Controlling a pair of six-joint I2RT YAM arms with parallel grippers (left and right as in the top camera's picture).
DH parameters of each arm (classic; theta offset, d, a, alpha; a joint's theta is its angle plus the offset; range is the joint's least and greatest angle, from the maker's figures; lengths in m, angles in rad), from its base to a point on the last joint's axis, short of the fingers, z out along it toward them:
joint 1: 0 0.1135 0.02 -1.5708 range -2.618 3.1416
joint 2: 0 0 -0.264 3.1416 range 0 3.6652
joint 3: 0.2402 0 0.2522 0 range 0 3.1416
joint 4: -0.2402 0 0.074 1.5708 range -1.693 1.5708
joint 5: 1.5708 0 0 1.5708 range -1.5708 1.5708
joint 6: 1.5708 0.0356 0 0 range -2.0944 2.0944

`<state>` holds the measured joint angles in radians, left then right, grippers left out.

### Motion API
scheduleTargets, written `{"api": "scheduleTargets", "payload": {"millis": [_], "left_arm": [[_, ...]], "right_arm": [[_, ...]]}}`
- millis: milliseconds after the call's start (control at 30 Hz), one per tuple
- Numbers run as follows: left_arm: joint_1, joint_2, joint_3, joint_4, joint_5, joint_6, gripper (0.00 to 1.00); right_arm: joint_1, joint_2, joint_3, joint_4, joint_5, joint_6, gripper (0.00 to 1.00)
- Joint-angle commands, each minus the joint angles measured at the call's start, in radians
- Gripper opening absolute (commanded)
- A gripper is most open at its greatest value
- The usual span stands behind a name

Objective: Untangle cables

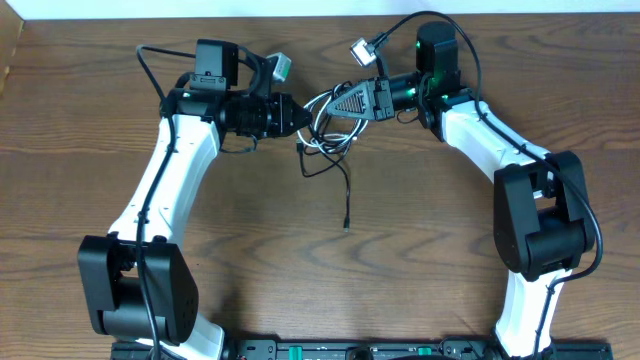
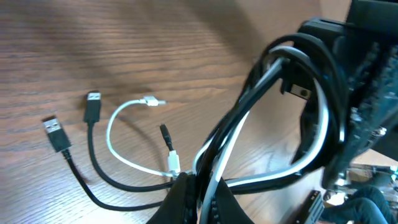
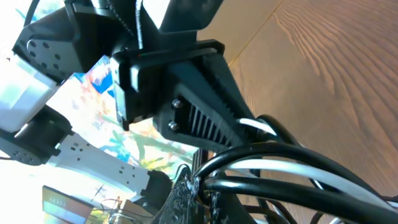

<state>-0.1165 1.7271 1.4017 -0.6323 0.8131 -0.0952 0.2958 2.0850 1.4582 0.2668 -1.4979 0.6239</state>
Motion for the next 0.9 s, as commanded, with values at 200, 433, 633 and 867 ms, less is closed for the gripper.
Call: {"api": "scheduleTargets", "payload": {"millis": [200,433,633,867], "left_arm": [[-0.002,0.018,-0.011,-0.003,-0.04,0.02,0.07],[-0.025,0.018,-0.011,0.016,-0.04,0.02,0.08],[-0.024,0.018,-0.011,0.015,-0.04,0.02,0.08],[-0.024,0.018,-0.011,0.015,-0.036,0.02,0.07]], "right_arm": [[0.011,-0.002,-0.003,0.003,-0.064,-0.031,0.01],[0.031,-0.002,-0.003,0.002,-0.064,-0.031,0.01],[0.024,-0.002,-0.003,-0.001,-0.064,-0.031,0.43],[0.018,-0.001,-0.003,-0.055,-0.029,-0.031,0.45]]}}
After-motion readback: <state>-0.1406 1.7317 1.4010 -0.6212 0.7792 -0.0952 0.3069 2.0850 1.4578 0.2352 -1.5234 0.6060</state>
